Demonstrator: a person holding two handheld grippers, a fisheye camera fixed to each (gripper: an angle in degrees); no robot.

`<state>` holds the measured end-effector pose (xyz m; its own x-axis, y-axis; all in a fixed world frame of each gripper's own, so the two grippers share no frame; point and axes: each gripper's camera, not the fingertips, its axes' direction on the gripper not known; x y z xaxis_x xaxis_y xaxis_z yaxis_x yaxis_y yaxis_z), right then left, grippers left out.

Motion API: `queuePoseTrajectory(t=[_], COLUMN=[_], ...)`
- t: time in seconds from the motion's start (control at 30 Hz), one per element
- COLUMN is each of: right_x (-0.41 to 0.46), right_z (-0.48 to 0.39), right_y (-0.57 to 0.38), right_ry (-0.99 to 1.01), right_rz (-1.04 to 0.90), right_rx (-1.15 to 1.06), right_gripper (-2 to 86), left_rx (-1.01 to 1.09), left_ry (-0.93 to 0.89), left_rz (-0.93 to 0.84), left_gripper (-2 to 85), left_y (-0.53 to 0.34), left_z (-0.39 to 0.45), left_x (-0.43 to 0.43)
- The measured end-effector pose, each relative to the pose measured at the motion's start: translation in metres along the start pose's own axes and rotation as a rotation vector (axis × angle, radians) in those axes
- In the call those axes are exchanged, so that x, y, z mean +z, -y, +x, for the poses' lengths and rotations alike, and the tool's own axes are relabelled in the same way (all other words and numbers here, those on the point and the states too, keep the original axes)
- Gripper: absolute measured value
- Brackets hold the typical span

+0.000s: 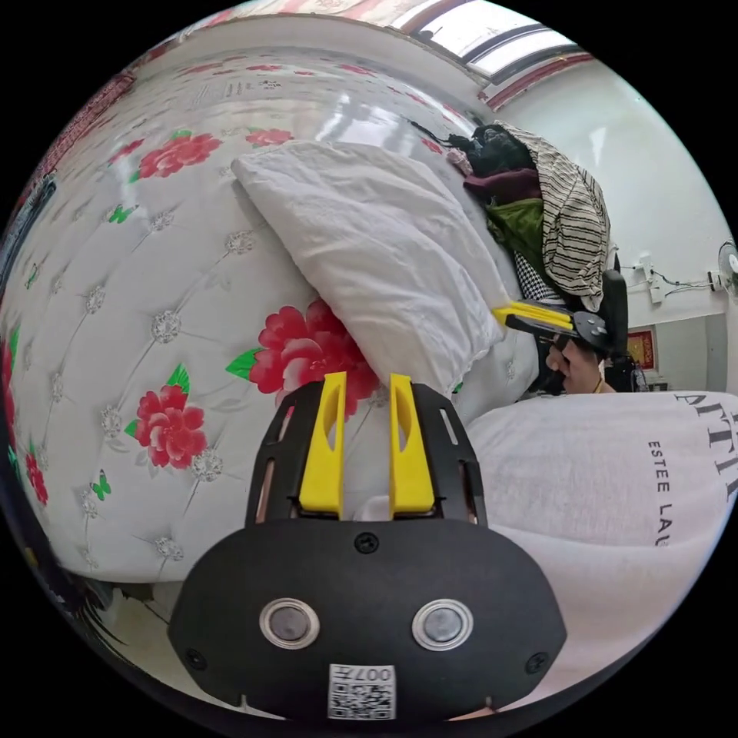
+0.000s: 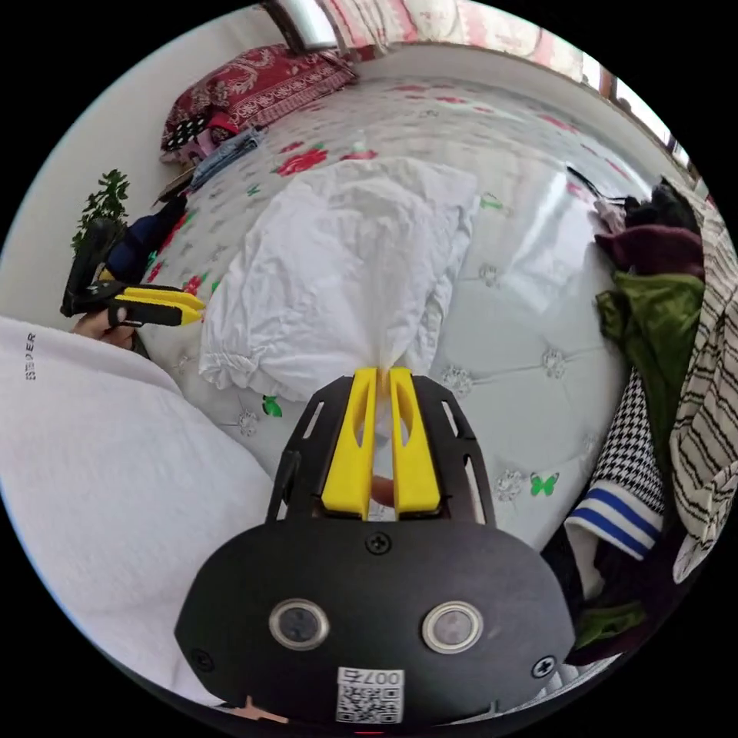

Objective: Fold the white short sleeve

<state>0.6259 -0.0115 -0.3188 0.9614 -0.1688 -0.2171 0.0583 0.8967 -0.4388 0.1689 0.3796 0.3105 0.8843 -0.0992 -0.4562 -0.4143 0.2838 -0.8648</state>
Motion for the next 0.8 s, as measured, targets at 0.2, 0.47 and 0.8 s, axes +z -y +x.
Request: queuePoseTrajectory(t=[0.2,0.47,0.8], right_x=[-0.01,0.037,-0.004], right_z=[0.066,0.092,0.137], right_y=[-0.022,-0.019,-0.052], right_ry=[0.231,0.41,0.657], right_rz=[0.066,-0.098,0.004], right_rx=[0.181,0.204,0.215], right_gripper=[7.2,4.8,0.2], left_rx=[0.075,0.088,0.06], left_ry=[-0.052,-0.122,-0.263], left_rz=[-0.084,-0.199,-0.058], left_gripper=[13.2,7.9,-0.6], left_y=[0.008,0.036,-0.014], left_z=[-0.005,-0.033,-0.067], left_x=[0.016,0.048,-0.012])
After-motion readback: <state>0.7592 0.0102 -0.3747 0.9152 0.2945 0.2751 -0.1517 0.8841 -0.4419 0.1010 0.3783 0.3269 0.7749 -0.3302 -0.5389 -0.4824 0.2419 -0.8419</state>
